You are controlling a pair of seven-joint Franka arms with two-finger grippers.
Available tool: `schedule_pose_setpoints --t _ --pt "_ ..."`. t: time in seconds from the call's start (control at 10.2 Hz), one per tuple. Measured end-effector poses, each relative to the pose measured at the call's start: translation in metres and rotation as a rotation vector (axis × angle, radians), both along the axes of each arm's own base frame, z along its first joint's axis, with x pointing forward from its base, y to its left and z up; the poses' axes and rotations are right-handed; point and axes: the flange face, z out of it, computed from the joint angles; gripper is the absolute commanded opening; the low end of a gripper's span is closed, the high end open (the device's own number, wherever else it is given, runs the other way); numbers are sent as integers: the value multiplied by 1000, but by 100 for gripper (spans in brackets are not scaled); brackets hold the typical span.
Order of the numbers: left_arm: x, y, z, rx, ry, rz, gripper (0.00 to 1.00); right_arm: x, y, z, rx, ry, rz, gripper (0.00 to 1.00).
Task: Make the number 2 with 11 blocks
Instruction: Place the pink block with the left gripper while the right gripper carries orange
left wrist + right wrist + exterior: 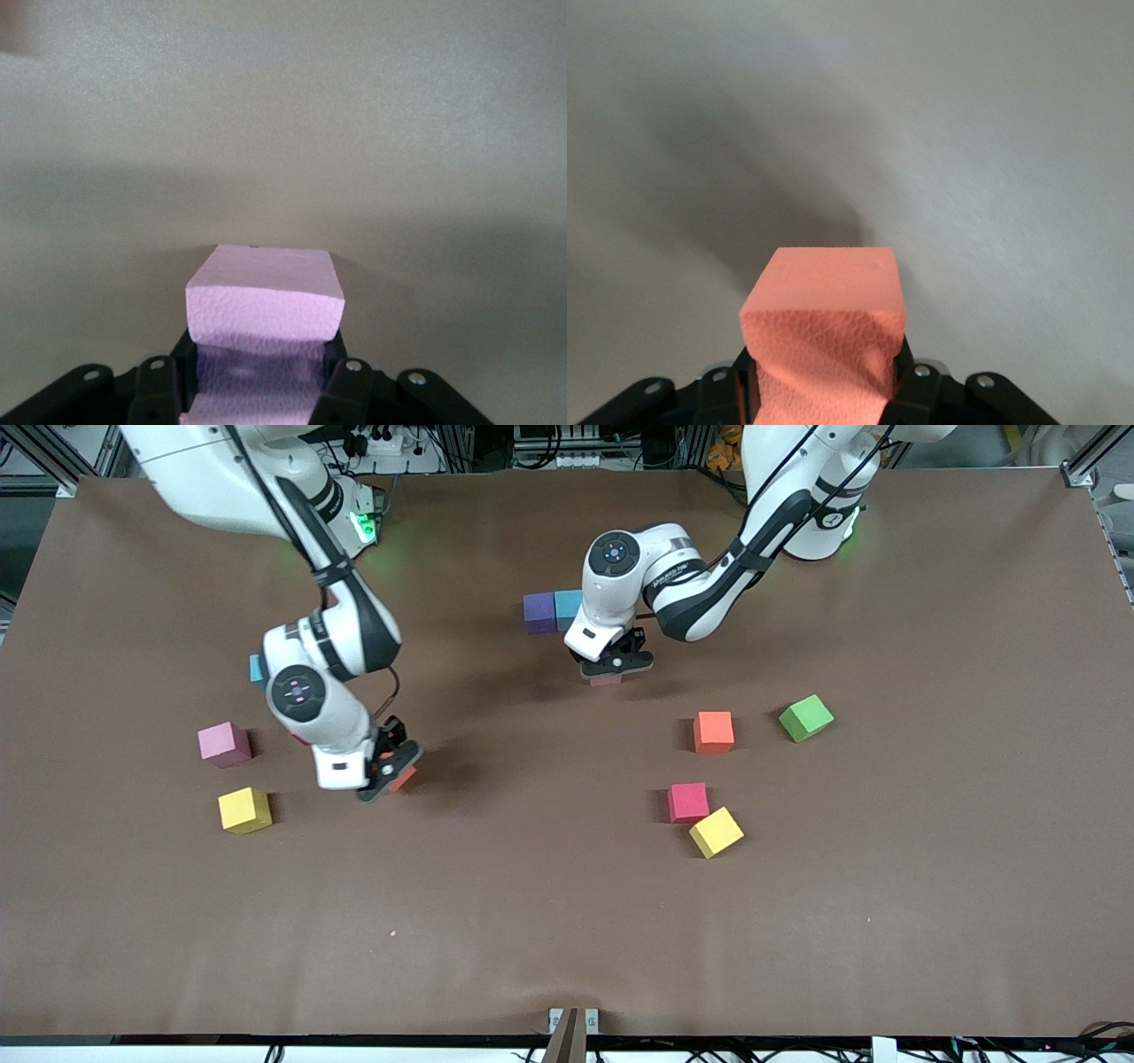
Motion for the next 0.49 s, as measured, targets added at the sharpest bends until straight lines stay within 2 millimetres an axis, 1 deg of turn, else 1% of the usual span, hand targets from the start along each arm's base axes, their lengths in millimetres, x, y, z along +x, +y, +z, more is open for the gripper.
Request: schedule_pose_setpoints --t 0.1,0.2,0.39,0.49 --pt "-1 0 0 1 0 -1 20 -4 14 2 3 -5 39 49" --pt "-1 0 0 2 0 -2 20 -6 22 4 5 -8 90 49" --pt "-4 0 0 4 -1 -8 20 -10 33 3 9 -4 198 49" --pt "-6 -1 0 5 -1 -12 22 -13 40 1 10 0 256 50"
